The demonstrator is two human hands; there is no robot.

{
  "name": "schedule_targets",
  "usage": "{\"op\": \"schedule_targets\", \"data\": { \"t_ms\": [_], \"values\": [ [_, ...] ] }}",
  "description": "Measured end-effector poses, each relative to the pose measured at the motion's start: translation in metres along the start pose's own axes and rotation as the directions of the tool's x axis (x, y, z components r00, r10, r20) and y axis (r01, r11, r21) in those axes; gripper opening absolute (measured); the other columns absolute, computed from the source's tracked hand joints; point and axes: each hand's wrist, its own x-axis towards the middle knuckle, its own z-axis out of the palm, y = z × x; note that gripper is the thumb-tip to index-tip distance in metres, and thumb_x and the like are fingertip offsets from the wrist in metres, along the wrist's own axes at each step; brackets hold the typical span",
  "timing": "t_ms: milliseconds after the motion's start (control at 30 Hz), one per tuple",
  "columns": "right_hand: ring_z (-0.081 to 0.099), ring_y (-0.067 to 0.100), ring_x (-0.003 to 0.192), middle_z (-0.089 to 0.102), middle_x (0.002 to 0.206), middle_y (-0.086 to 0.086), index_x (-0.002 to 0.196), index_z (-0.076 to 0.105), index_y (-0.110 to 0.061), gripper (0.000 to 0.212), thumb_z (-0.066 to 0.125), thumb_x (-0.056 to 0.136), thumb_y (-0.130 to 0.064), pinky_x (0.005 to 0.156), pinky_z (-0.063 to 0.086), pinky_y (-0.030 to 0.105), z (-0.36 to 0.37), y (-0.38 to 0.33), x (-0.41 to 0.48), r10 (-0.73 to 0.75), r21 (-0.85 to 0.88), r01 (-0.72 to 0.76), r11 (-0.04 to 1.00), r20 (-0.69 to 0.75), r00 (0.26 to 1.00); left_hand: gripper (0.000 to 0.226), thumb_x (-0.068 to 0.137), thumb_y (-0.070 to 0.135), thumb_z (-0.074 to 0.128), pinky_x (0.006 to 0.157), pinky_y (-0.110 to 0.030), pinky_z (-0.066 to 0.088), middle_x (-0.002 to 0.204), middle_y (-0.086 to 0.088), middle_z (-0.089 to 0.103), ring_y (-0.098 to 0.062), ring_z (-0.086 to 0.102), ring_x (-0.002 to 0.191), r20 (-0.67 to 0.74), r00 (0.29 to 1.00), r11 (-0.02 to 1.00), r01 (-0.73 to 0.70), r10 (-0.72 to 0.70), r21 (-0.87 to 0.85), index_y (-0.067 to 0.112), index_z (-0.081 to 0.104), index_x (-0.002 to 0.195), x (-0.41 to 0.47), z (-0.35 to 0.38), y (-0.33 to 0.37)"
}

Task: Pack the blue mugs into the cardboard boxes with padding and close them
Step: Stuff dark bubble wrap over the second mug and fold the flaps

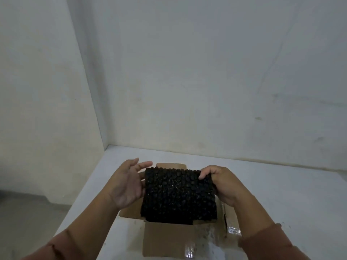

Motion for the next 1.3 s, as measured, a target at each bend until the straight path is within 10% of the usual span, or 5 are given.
{"op": "schedule_targets", "data": {
  "t_ms": [133, 367, 700, 900, 1300],
  "values": [
    [0.062, 0.031, 0.087, 0.067, 0.093, 0.017, 0.06, 0.067, -0.011, 0.052, 0.027, 0.078, 0.017, 0.075, 0.052, 0.036, 0.005, 0.005, 0.001, 0.033, -0.016, -0.033, 0.999, -0.023, 0.999, 0.031, 0.09, 0.028, 0.056, 0.075, -0.037, 0.05, 0.112, -0.017, 0.065, -0.028, 0.061, 0.094, -0.132, 0.984, 0.917, 0.163, -0.122, 0.365, 0.006, 0.063, 0.111, 0.006, -0.001, -0.016],
    [0.057, 0.021, 0.106, 0.063, 0.11, 0.001, 0.094, 0.068, -0.023, 0.016, 0.066, 0.078, -0.02, 0.09, 0.046, 0.031, 0.014, 0.032, 0.008, 0.144, -0.266, -0.133, 0.955, 0.024, 0.989, 0.031, 0.083, 0.004, 0.061, 0.08, -0.036, 0.051, 0.104, -0.001, 0.059, -0.018, 0.059, 0.092, -0.343, 0.892, 0.633, 0.086, 0.296, 0.769, 0.02, 0.053, 0.109, 0.024, -0.005, -0.039],
    [0.045, 0.012, 0.095, 0.042, 0.12, 0.001, 0.123, 0.054, -0.018, 0.039, 0.046, 0.089, -0.001, 0.079, 0.031, 0.011, 0.042, 0.06, 0.021, -0.114, -0.744, 0.015, 0.668, -0.082, 0.99, 0.027, 0.071, 0.022, 0.067, 0.09, -0.037, 0.045, 0.111, -0.004, 0.059, -0.027, 0.057, 0.103, 0.317, 0.764, -0.344, -0.133, 0.562, 0.93, 0.016, 0.063, 0.098, 0.016, -0.013, -0.073],
    [0.048, 0.014, 0.09, 0.045, 0.116, 0.004, 0.122, 0.056, -0.013, 0.035, 0.05, 0.088, -0.006, 0.08, 0.039, 0.017, 0.055, 0.071, 0.022, -0.265, -0.797, 0.097, 0.596, -0.081, 0.961, 0.068, 0.077, 0.043, 0.048, 0.116, -0.032, 0.0, 0.157, 0.001, 0.016, -0.014, 0.004, 0.145, 0.211, 0.958, -0.421, -0.113, 0.195, 0.9, 0.024, 0.036, 0.141, 0.014, -0.012, -0.068],
    [0.031, 0.027, 0.128, 0.033, 0.142, 0.008, 0.138, 0.038, -0.013, 0.056, 0.055, 0.086, -0.027, 0.108, 0.026, 0.038, 0.035, 0.045, 0.008, 0.097, -0.95, 0.298, 0.096, 0.307, 0.947, 0.072, 0.078, 0.039, 0.055, 0.113, -0.031, 0.019, 0.15, 0.003, 0.021, -0.02, 0.018, 0.136, 0.135, 0.986, -0.44, -0.081, 0.093, 0.894, 0.02, 0.032, 0.143, 0.011, -0.017, -0.045]
  ]
}}
